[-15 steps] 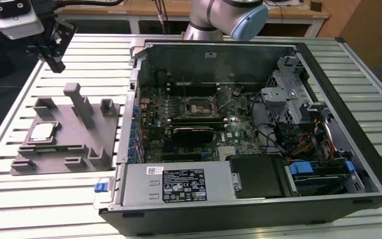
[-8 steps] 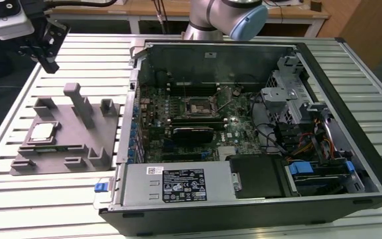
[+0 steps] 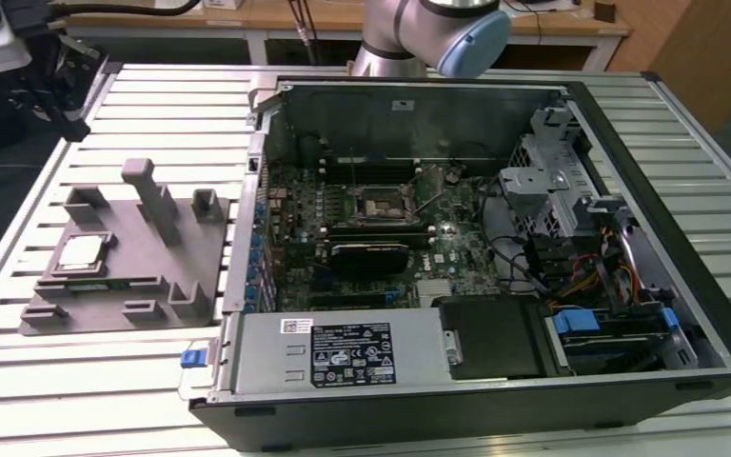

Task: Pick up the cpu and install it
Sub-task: 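Reach for the cpu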

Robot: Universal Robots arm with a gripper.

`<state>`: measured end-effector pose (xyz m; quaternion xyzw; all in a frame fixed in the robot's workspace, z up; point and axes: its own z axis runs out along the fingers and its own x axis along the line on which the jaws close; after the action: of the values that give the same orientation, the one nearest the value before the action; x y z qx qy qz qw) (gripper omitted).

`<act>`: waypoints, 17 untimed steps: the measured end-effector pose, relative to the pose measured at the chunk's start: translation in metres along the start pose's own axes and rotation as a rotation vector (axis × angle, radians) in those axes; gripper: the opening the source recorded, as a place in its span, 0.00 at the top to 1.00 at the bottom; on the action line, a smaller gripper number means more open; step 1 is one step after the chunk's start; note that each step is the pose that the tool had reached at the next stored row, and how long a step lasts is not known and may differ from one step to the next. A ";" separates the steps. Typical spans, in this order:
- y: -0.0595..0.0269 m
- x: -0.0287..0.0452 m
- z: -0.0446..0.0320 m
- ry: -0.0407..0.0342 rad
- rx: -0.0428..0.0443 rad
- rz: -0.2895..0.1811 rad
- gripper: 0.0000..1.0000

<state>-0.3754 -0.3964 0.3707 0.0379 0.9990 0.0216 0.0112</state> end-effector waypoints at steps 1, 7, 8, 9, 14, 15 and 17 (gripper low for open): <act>-0.0001 0.0036 0.0001 0.0002 0.0001 0.000 0.89; -0.0018 0.0288 0.0013 0.0003 0.0000 0.000 0.89; -0.0021 0.0329 0.0015 0.0003 0.0000 0.000 0.89; -0.0024 0.0369 0.0017 0.0003 0.0000 0.000 0.89; -0.0039 0.0557 0.0025 0.0007 0.0001 0.000 0.89; -0.0041 0.0589 0.0026 0.0009 0.0002 0.000 0.89; -0.0045 0.0645 0.0030 0.0012 0.0001 0.000 0.89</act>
<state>-0.4400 -0.3958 0.3662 0.0379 0.9990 0.0216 0.0106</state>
